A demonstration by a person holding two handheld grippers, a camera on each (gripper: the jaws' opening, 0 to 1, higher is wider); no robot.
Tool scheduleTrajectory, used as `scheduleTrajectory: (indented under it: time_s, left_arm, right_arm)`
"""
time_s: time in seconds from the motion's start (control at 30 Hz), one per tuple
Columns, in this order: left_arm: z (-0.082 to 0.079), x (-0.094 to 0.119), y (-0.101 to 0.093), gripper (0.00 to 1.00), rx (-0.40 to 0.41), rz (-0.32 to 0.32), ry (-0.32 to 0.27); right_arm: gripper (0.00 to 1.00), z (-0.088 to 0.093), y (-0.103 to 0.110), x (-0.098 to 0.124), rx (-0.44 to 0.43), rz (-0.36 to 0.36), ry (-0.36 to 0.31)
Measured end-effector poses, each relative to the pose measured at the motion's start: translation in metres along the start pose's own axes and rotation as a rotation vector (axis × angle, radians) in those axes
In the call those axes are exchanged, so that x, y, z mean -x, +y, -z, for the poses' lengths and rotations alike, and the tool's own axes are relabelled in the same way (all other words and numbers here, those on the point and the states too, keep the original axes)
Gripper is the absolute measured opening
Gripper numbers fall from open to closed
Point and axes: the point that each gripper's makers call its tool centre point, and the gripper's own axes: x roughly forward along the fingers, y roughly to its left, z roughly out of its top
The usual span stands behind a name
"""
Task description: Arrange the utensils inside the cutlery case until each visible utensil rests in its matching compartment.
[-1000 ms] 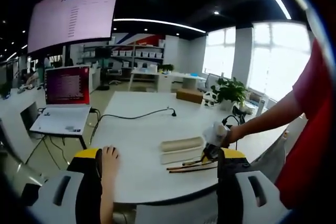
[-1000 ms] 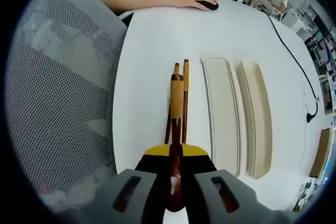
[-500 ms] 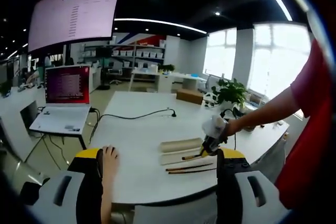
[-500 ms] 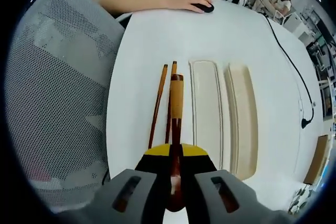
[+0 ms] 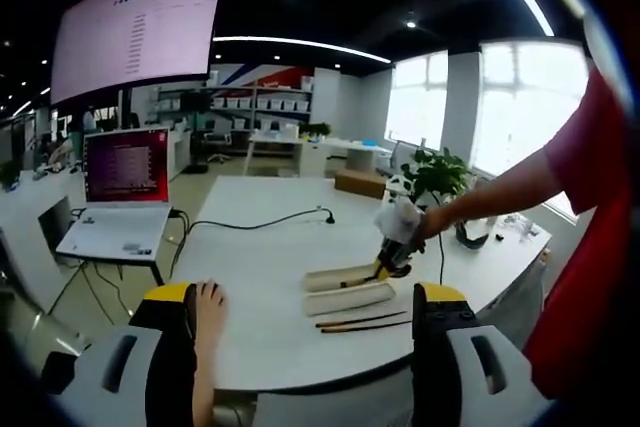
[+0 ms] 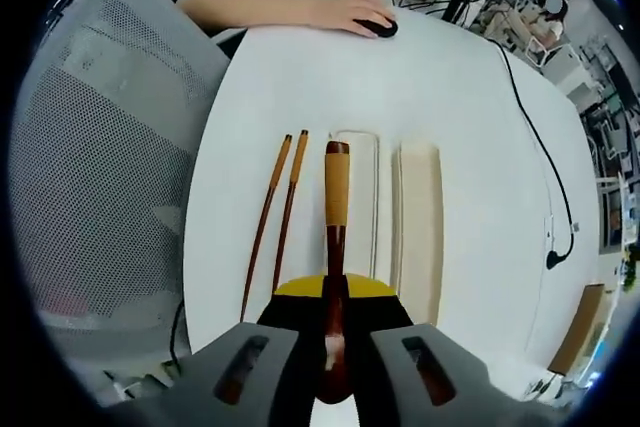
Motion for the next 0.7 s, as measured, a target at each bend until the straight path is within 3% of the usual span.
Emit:
scheduleTrajectory:
  time_s: [0.17, 0.7]
  left_arm:
    - [0.005, 0.001, -0.002, 0.91, -0.001, -0.004, 0.010]
    - [0.009, -0.001, 0.002, 0.91, 0.009, -0.022, 0.033]
  right_arm:
    - [0.02, -0.009, -0.012, 0.004, -0.035, -0.011, -0.032]
    - [0.02, -0.023, -0.067, 0.014, 0.011, 0.014, 0.006]
